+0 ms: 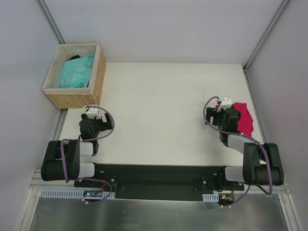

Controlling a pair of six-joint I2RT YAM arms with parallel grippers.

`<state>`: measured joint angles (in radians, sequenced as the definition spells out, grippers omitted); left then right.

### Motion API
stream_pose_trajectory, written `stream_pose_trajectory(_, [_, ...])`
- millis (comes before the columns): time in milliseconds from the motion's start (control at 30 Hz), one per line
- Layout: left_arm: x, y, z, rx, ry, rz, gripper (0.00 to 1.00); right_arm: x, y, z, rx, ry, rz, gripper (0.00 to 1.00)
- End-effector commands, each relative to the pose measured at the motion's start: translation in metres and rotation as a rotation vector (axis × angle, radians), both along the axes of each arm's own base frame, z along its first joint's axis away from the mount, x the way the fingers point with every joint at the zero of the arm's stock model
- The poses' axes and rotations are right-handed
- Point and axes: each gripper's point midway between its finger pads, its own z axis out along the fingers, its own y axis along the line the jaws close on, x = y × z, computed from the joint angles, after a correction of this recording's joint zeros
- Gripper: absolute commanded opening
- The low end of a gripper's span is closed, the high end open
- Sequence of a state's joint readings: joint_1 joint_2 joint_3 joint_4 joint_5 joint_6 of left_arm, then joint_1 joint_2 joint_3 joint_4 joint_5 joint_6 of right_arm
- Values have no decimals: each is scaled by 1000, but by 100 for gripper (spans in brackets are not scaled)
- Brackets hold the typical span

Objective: Fold and stack the t-shirts

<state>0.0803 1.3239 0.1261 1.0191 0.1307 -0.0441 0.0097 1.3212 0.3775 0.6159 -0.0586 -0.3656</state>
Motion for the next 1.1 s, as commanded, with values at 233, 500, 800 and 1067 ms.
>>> stream_pose_trajectory(233, [21,1,39,17,-146,-16,100,5,-6,19,33,-189,-38,96])
stream_pose_trajectory(500, [23,-1,39,17,-139,-32,99,4,-7,19,30,-189,-40,96])
stream_pose_trajectory(800, [24,-11,37,20,-124,-92,99,4,-7,20,29,-193,-41,96])
stream_pose_trajectory(1067, [24,-11,36,19,-122,-92,99,4,-7,20,29,-191,-41,96])
